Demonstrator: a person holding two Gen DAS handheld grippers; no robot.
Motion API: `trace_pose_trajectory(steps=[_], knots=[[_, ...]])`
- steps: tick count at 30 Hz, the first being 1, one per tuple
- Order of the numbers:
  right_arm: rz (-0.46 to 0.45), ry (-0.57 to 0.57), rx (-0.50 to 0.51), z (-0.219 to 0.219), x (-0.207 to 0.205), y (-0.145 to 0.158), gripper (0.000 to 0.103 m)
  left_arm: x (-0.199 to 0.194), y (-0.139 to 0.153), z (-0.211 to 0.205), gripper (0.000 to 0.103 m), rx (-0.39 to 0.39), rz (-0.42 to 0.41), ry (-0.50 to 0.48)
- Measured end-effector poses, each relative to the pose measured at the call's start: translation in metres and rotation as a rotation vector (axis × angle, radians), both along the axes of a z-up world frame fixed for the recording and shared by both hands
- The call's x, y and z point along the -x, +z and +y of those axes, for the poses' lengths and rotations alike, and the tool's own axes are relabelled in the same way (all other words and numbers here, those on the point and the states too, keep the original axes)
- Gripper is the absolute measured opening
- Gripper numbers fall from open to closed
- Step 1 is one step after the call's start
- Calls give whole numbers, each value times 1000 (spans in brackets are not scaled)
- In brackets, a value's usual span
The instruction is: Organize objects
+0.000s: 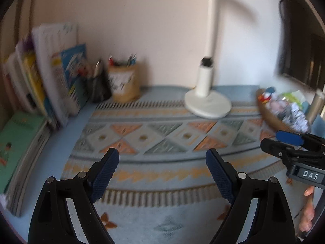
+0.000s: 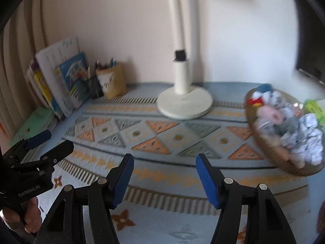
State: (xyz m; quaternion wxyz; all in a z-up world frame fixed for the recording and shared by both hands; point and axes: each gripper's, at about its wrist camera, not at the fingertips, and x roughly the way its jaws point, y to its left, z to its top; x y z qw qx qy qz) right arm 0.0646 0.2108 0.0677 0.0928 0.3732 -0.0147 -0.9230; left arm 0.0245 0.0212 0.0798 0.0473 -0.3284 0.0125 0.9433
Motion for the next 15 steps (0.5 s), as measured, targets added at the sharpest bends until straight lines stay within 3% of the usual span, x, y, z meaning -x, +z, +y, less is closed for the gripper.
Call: trace_pose_trajectory(steps=[11,15], knots=[[-138,-107,-43,1,23,-70,62,9,-67,-20,87,-18,-128,88],[-130,-144,-78,2,20,-68,66,14,-72,-16,87,22,-174,109]])
